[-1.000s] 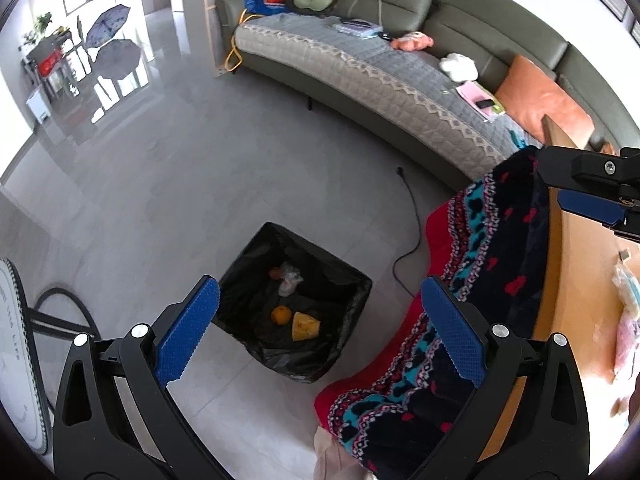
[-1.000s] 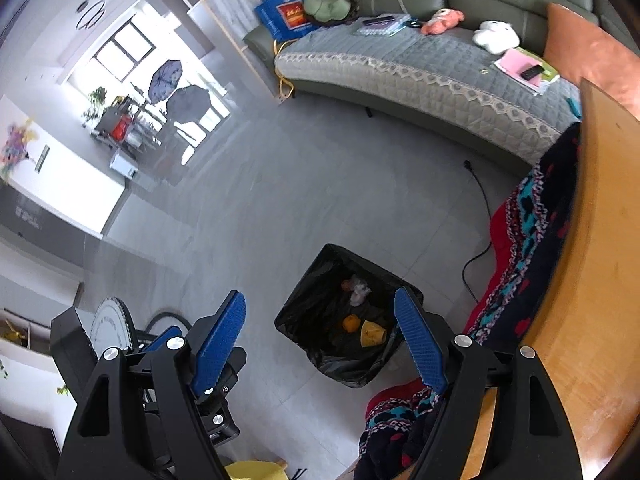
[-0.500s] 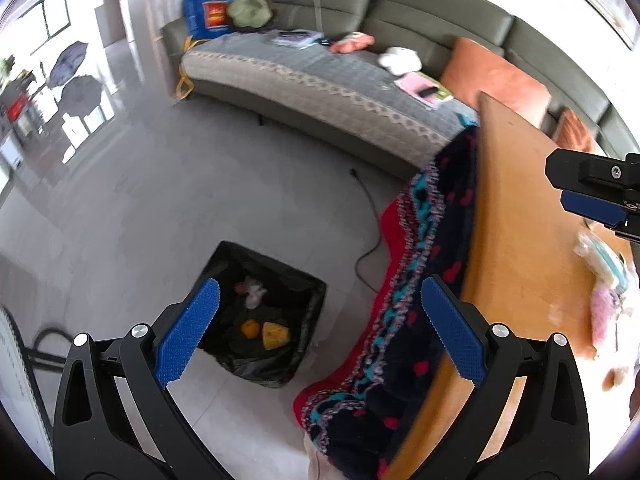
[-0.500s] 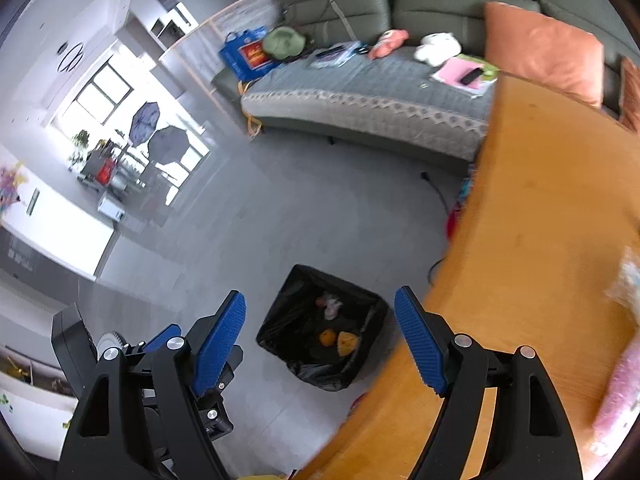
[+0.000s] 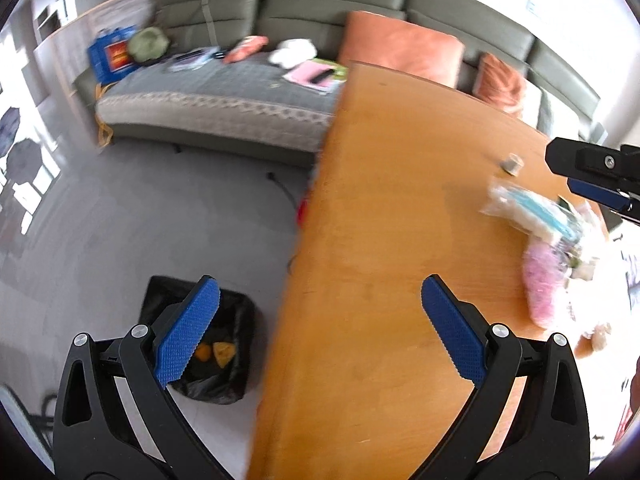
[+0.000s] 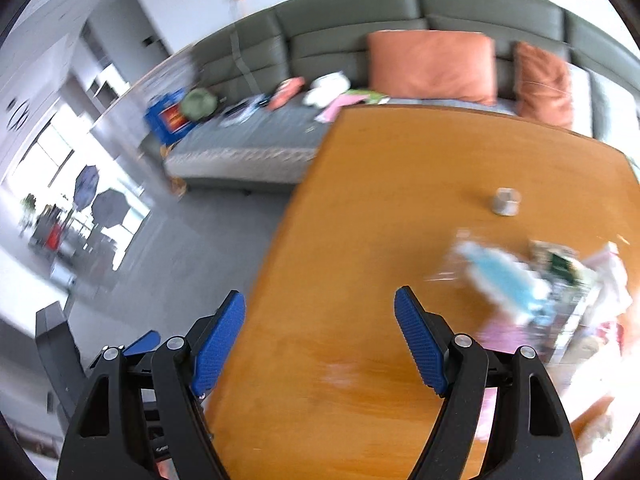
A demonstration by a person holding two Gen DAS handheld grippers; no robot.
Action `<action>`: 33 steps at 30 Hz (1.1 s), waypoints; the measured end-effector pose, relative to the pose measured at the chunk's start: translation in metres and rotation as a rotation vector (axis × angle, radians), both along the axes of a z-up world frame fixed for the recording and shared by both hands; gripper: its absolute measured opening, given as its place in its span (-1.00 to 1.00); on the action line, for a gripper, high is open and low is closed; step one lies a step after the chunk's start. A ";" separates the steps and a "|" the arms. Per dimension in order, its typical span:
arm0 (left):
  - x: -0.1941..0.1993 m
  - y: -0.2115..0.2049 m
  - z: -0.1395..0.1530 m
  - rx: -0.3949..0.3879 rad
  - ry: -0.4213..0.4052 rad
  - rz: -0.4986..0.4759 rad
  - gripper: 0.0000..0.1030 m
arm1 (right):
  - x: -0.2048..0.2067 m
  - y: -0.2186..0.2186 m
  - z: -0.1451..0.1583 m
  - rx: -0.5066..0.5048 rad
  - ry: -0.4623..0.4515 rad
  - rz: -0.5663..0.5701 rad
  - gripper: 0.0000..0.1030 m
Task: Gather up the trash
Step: 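Move both open tools back over the table toward the remaining trash, then grasp the wrapped blue toothbrush pack with the left tool while the right tool grasps the white tissue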
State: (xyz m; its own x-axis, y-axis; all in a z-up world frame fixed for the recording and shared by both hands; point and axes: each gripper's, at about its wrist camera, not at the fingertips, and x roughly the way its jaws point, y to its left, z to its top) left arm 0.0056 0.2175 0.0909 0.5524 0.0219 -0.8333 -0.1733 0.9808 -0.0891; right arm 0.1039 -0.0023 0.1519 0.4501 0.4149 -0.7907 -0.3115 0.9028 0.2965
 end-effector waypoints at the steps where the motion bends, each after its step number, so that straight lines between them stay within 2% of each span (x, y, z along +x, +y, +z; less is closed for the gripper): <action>1: 0.004 -0.009 0.000 0.000 0.001 -0.016 0.90 | 0.003 -0.012 -0.001 0.006 0.003 -0.018 0.51; 11: 0.051 -0.107 0.005 0.007 0.025 -0.141 0.90 | 0.035 -0.137 -0.014 0.016 0.016 -0.211 0.51; 17: 0.087 -0.156 0.009 0.026 0.047 -0.185 0.90 | 0.058 -0.196 -0.028 -0.036 0.028 -0.288 0.50; 20: 0.108 -0.173 0.008 0.009 0.057 -0.192 0.90 | 0.071 -0.222 -0.041 -0.041 0.066 -0.330 0.35; 22: 0.123 -0.186 0.003 0.019 0.072 -0.180 0.90 | 0.077 -0.240 -0.050 -0.035 0.088 -0.354 0.32; 25: 0.141 -0.196 -0.008 -0.008 0.118 -0.145 0.90 | 0.082 -0.253 -0.059 -0.032 0.106 -0.374 0.33; 31: 0.177 -0.205 -0.038 -0.160 0.239 0.009 0.90 | 0.088 -0.264 -0.068 -0.038 0.124 -0.382 0.32; 33: 0.186 -0.211 -0.045 -0.171 0.263 0.041 0.90 | 0.092 -0.267 -0.071 -0.045 0.130 -0.377 0.32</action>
State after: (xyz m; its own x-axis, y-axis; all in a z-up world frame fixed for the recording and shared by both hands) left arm 0.1912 0.0062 0.0456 0.3185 -0.1135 -0.9411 -0.2511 0.9472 -0.1993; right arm 0.1962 -0.2691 0.0808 0.4594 0.2032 -0.8647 0.0814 0.9598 0.2688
